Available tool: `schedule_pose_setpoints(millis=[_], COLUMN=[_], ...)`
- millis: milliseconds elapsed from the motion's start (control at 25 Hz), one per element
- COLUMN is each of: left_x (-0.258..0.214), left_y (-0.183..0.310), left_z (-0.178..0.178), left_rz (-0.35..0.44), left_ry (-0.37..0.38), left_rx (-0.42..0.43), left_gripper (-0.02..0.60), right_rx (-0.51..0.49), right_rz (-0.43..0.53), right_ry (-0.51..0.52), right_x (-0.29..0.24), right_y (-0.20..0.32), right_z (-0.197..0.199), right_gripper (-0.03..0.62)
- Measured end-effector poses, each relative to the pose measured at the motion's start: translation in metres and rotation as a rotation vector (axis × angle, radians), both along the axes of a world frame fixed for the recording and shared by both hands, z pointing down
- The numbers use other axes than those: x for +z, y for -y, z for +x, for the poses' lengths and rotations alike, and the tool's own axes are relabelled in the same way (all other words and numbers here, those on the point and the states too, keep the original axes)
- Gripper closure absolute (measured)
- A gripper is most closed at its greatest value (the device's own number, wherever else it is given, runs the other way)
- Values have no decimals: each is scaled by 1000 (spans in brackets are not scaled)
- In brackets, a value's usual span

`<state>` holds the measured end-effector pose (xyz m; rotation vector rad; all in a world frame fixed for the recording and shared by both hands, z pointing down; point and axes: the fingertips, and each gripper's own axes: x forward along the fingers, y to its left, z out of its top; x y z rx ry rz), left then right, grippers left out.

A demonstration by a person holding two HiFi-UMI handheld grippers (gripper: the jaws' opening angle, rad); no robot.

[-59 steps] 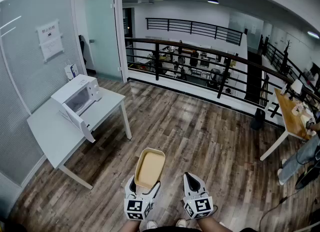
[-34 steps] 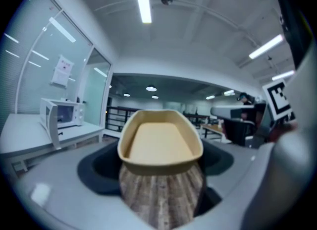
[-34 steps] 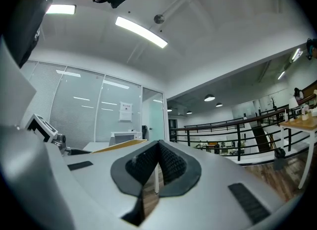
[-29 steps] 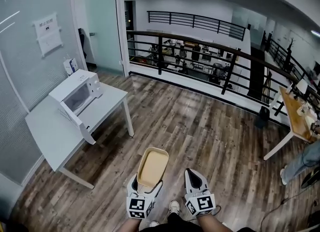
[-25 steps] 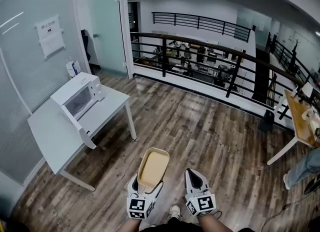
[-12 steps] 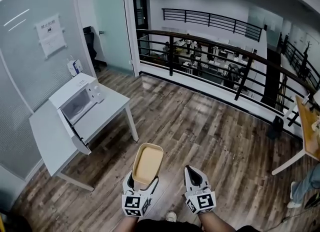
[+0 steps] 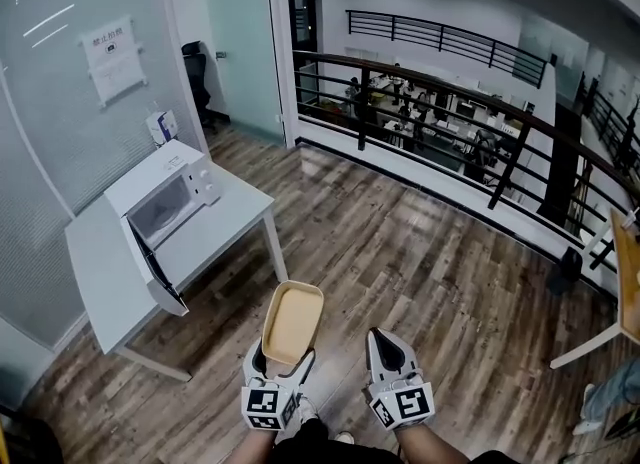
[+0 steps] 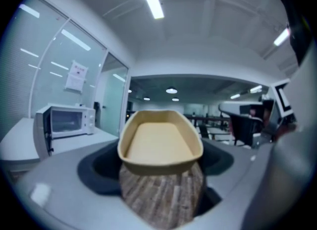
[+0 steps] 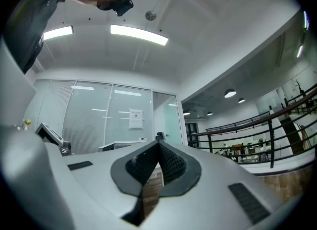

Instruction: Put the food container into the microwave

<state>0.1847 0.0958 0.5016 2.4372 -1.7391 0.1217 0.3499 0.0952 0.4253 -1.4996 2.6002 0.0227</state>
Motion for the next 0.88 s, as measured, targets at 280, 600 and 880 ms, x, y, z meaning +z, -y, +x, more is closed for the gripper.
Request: schedule_pose_setpoints(millis=[280, 600, 880], left_x=[-6, -8, -1], left_y=[62, 109, 131], left_z=[-41, -95, -129], left_rz=[31, 21, 15], left_ry=[-24, -41, -56], left_rx=[-29, -78, -115], left_gripper=[120, 121, 120], right_rx=[-32, -76, -99], right_rz=[33, 38, 31], right_ry=[-38, -72, -95], right_x=[-10, -13, -10], right_y=[62, 113, 141], right_z=[-46, -107, -137], right_gripper=[595, 595, 595])
